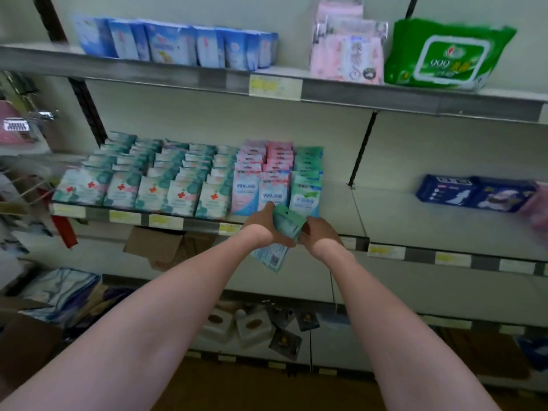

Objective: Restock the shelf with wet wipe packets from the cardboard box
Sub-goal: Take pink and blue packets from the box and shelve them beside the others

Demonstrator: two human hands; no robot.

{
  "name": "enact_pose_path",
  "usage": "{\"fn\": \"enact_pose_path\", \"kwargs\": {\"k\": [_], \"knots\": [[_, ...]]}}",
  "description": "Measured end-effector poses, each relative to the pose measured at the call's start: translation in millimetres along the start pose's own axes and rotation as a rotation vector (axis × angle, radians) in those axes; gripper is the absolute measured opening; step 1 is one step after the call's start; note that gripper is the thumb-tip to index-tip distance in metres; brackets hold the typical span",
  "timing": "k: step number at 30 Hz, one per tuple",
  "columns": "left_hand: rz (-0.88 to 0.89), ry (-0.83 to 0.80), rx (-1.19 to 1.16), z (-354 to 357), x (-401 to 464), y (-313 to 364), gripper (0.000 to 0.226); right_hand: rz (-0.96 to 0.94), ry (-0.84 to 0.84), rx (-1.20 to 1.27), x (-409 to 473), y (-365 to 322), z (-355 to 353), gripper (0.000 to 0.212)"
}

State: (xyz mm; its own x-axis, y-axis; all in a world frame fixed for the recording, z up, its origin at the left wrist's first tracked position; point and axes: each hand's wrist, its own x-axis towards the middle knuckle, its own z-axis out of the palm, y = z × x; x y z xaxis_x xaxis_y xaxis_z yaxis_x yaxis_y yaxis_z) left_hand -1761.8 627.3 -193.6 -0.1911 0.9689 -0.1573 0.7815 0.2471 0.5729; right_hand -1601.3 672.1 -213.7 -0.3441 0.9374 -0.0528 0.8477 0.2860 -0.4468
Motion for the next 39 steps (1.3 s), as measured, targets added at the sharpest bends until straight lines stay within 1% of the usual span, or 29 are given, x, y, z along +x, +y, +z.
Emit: {"fn": "enact_pose_path", "kwargs": {"k": [4,7,9,11,14,17,21,24,26,29,31,32,34,36,39], "knots": [[0.027,-0.017,-0.043,-29.3,11.1,-6.5,0.101,-0.027,-0.001,-0.08,10.7,-22.6,-12.9,0.028],[0.065,-0.01,-0.062,-45.9,21.5,-11.5,0.083,-0.023,-0.005,-0.115,18.2,-35.5,-19.5,0.021],[0.085,0.009,-0.08,-54.4,26.5,-14.6,0.081,-0.021,0.003,-0.131,22.0,-42.2,-21.2,0.014],[0.085,0.0,-0.128,-60.9,31.2,-19.3,0.081,-0.015,0.007,-0.142,25.0,-49.3,-21.6,0.011],[0.133,-0.009,-0.175,-69.4,33.4,-22.7,0.062,-0.013,0.011,-0.18,24.7,-59.4,-23.0,0.009],[0.142,-0.058,-0.222,-79.4,33.3,-19.9,0.055,0.012,0.017,-0.216,21.5,-65.5,-26.3,0.011],[0.154,-0.131,-0.257,-84.1,35.7,-8.5,0.039,0.067,0.061,-0.242,17.2,-59.8,-29.8,0.013],[0.194,-0.152,-0.271,-79.9,34.7,3.3,0.037,0.113,0.067,-0.269,11.3,-48.1,-30.9,0.019],[0.209,-0.151,-0.263,-75.7,33.5,12.6,0.031,0.127,0.073,-0.256,10.0,-39.9,-34.5,0.02],[0.236,-0.1,-0.222,-69.9,38.1,26.2,0.024,0.114,0.092,-0.219,16.8,-28.6,-44.1,0.019],[0.243,-0.023,-0.209,-65.5,44.5,34.0,0.014,0.082,0.107,-0.208,23.4,-22.8,-49.8,0.019],[0.239,0.017,-0.215,-63.9,47.2,37.5,0.013,0.068,0.104,-0.207,26.5,-20.0,-51.6,0.019],[0.243,0.073,-0.21,-60.9,52.3,45.0,0.016,0.033,0.091,-0.197,32.8,-12.3,-53.5,0.02],[0.254,0.087,-0.196,-57.6,56.9,53.3,0.015,-0.008,0.087,-0.178,38.8,-4.9,-55.6,0.021],[0.236,0.1,-0.238,-50.6,64.8,63.6,0.021,-0.055,0.084,-0.153,47.2,6.6,-58.2,0.021]]}}
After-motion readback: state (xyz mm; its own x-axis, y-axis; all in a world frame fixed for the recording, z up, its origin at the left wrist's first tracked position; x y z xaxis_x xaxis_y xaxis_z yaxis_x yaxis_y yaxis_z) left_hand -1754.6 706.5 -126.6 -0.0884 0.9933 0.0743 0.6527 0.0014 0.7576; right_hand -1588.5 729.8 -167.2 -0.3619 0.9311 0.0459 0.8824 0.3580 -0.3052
